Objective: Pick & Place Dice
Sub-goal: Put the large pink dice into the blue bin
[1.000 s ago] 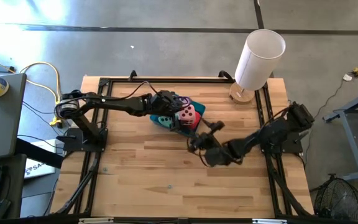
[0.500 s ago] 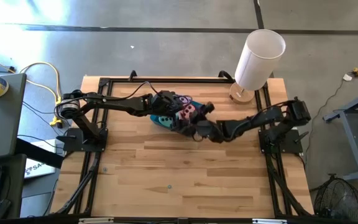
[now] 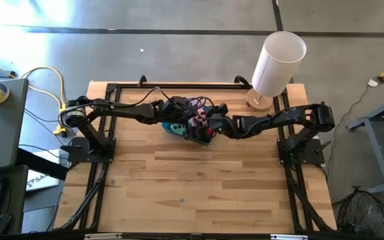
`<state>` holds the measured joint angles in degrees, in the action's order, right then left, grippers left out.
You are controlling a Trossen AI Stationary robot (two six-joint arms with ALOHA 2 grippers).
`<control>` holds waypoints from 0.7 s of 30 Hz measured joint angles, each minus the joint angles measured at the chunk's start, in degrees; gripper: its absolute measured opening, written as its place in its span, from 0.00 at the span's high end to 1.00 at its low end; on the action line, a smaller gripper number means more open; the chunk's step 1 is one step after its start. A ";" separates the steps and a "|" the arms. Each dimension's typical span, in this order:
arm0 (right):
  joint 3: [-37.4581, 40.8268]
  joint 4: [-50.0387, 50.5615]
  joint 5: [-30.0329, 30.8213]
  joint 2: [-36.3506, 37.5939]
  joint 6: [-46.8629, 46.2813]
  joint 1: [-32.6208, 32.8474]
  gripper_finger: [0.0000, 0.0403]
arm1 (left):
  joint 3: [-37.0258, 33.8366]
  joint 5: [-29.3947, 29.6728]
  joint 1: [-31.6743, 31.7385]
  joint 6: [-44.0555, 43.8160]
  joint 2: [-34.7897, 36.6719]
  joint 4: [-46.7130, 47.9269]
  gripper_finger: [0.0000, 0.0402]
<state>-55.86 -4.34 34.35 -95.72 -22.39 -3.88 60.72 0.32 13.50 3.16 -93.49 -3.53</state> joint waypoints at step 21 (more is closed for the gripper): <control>0.07 1.77 -1.16 -0.13 -2.73 -0.28 0.24 | -0.30 6.83 -2.10 3.36 4.10 -0.48 0.00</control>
<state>-55.79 -2.57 33.19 -95.85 -25.12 -4.16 60.42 7.15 11.40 6.52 -89.38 -4.01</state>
